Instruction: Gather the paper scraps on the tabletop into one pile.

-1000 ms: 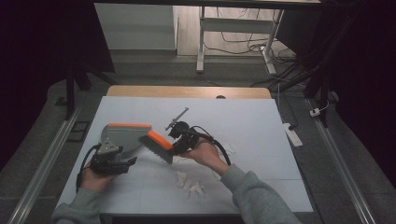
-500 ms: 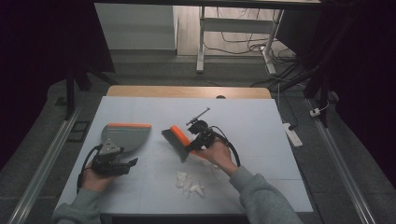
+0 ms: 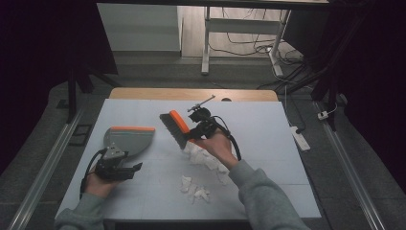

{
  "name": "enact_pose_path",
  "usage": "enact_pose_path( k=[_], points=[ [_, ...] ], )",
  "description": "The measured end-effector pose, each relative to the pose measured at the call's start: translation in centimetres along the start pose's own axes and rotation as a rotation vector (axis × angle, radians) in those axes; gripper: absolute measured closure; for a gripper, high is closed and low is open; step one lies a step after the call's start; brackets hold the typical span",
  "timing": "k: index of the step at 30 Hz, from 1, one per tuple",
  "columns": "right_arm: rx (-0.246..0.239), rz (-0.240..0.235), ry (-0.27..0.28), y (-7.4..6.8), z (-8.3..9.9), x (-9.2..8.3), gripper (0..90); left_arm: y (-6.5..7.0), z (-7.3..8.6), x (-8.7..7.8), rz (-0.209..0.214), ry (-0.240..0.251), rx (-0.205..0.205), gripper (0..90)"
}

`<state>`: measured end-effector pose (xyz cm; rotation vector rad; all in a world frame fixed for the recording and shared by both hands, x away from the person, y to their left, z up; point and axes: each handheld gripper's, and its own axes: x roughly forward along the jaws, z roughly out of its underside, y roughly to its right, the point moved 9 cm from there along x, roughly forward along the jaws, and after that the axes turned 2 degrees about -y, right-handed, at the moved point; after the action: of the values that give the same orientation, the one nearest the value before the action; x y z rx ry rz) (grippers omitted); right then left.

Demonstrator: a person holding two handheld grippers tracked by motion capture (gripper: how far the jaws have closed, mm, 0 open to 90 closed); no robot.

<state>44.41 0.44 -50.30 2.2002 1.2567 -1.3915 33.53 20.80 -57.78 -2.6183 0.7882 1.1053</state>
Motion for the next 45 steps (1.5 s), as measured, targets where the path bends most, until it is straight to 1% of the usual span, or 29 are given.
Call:
enact_pose_path(
  k=[3, 6, 7, 8, 10, 13, 14, 15, 16, 18, 19, 20, 21, 24, 27, 29, 30, 33, 34, 36, 39, 40, 42, 45],
  points=[
    [0.025, -0.003, -0.026, 0.5, -0.6, 2.8, 70.0, 0.0, 0.0, 0.1, 0.002, -0.002, 0.003, 27.5],
    [0.051, -0.009, -0.061, 1.3, -0.1, 4.9, 70.0, -0.1, 0.2, 0.0, 0.006, -0.001, 0.001, 27.5],
    [0.053, 0.008, -0.047, 1.9, -0.2, 5.0, 70.0, -0.1, 0.2, 0.0, 0.007, 0.000, -0.001, 27.5],
    [0.073, 0.014, -0.053, 2.4, 0.0, 4.8, 70.0, -0.1, 0.2, 0.0, 0.008, 0.001, -0.003, 27.5],
    [0.090, 0.031, -0.074, 3.6, 0.7, 4.2, 70.0, -0.1, 0.3, 0.1, 0.008, 0.000, -0.003, 27.5],
    [0.081, 0.086, -0.082, 4.9, 1.9, 2.6, 70.0, -0.1, 0.3, 0.2, 0.008, -0.005, -0.001, 27.5],
    [0.078, 0.098, -0.078, 5.2, 2.2, 2.1, 70.0, 0.0, 0.2, 0.2, 0.008, -0.006, 0.001, 27.5],
    [0.086, 0.096, -0.068, 5.3, 2.5, 1.5, 70.0, 0.0, 0.2, 0.3, 0.009, -0.008, 0.003, 27.5],
    [0.089, 0.075, -0.047, 5.1, 2.5, 0.9, 70.0, 0.0, 0.2, 0.3, 0.008, -0.010, 0.005, 27.5],
    [0.074, 0.028, 0.014, 4.0, 2.2, -0.6, 70.0, 0.0, 0.2, 0.4, 0.008, -0.010, 0.005, 27.5],
    [0.051, 0.025, 0.034, 3.4, 2.0, -1.4, 70.0, 0.0, 0.2, 0.3, 0.007, -0.008, 0.002, 27.5],
    [0.017, 0.027, 0.047, 2.8, 1.8, -2.2, 70.0, -0.1, 0.2, 0.3, 0.006, -0.008, 0.000, 27.5],
    [-0.010, 0.025, 0.052, 2.3, 1.8, -2.8, 70.0, -0.2, 0.2, 0.3, 0.004, -0.007, -0.004, 27.5],
    [-0.057, 0.006, 0.043, 0.9, 2.4, -4.1, 70.0, -0.3, 0.2, 0.2, 0.002, -0.004, -0.010, 27.5],
    [-0.103, -0.021, 0.009, -0.4, 3.8, -4.7, 70.0, -0.3, 0.3, 0.1, 0.002, -0.002, -0.011, 27.5],
    [-0.133, -0.032, -0.018, -1.5, 5.0, -4.8, 69.9, -0.3, 0.3, 0.1, 0.001, -0.005, -0.010, 27.5],
    [-0.157, -0.042, -0.034, -1.9, 5.6, -4.8, 69.9, -0.3, 0.3, 0.1, 0.000, -0.006, -0.009, 27.5],
    [-0.202, -0.068, -0.076, -3.4, 7.4, -4.9, 70.0, -0.3, 0.3, 0.1, -0.001, -0.006, -0.008, 27.5],
    [-0.209, -0.086, -0.089, -4.0, 8.0, -5.0, 70.0, -0.4, 0.2, 0.1, -0.001, -0.002, -0.011, 27.5],
    [-0.245, -0.118, -0.113, -5.4, 9.1, -5.1, 70.0, -0.5, 0.2, -0.1, -0.004, 0.003, -0.015, 27.5],
    [-0.299, -0.130, -0.169, -7.1, 10.7, -5.0, 69.9, -0.6, 0.2, -0.1, -0.005, 0.004, -0.018, 27.5],
    [-0.317, -0.134, -0.193, -7.6, 11.3, -4.9, 70.0, -0.6, 0.2, -0.1, -0.004, 0.003, -0.017, 27.5],
    [-0.337, -0.136, -0.234, -8.2, 12.4, -4.6, 70.0, -0.5, 0.2, -0.1, -0.005, 0.002, -0.014, 27.5],
    [-0.351, -0.139, -0.289, -8.4, 13.7, -4.2, 70.0, -0.5, 0.2, -0.1, -0.006, 0.003, -0.010, 27.5]
  ],
)
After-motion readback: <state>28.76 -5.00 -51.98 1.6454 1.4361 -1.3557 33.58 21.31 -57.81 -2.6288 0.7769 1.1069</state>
